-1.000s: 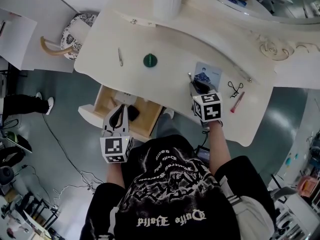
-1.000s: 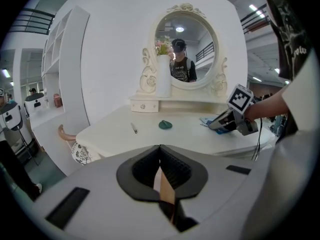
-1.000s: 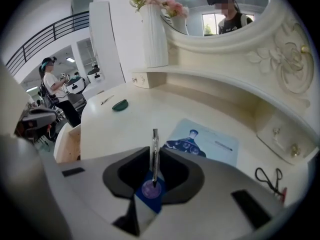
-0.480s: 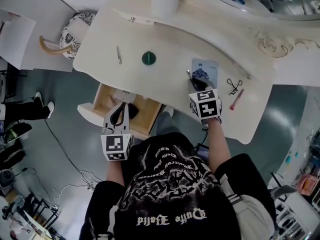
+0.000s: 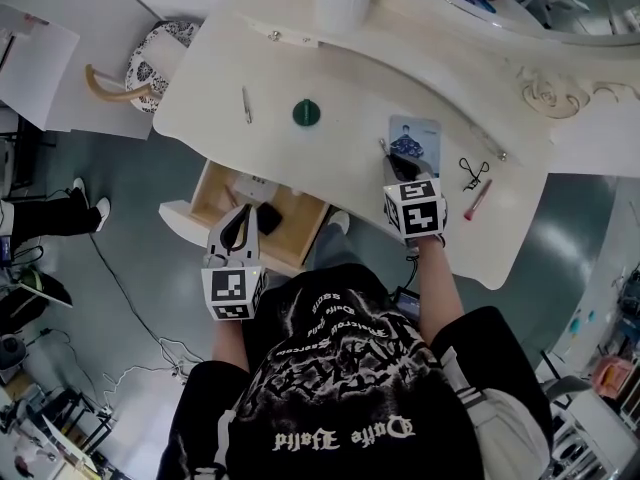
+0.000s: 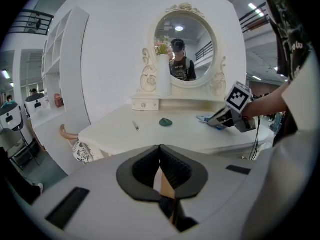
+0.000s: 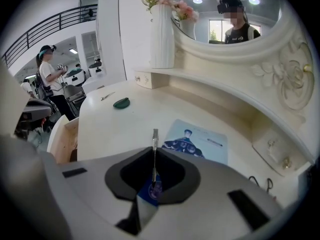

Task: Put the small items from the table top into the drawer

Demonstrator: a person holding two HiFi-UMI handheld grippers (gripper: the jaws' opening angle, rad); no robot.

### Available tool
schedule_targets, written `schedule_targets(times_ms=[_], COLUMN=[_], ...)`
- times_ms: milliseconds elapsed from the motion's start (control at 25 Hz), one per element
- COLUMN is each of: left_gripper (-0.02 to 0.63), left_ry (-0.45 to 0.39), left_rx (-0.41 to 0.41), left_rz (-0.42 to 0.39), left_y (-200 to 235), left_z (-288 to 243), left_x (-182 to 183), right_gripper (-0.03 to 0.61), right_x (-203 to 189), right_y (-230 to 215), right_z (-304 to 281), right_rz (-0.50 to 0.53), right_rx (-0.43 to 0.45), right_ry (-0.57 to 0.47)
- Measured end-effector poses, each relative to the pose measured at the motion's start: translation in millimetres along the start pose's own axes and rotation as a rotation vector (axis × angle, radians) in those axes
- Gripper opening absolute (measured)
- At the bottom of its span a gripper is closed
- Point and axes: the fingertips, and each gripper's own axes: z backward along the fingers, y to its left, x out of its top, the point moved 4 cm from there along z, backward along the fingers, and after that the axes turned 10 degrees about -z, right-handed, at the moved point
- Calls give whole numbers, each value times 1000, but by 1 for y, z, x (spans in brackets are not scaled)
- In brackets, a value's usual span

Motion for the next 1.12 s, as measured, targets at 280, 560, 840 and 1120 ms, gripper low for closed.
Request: schedule_targets(times_ms=[280,560,840,1120], left_gripper=[15,15,15,15], left_ry=[-14,-31,-43,-54], left_rx=[10,16,12,-6], left_rz=[25,61,83,81], left_y=[8,18,26,32], left_z=[5,10,19,29], left_x=[-2,-9,-18,-26], right_gripper=[32,32,32,32], right_x=[9,6,-4,-11], right_y=[12,31,58,81], right_z=[11,21,27,35], right_rz=[12,33,67,78], right_rx=[-7,13,35,37], right_ry=[-51,-63,-58,-65])
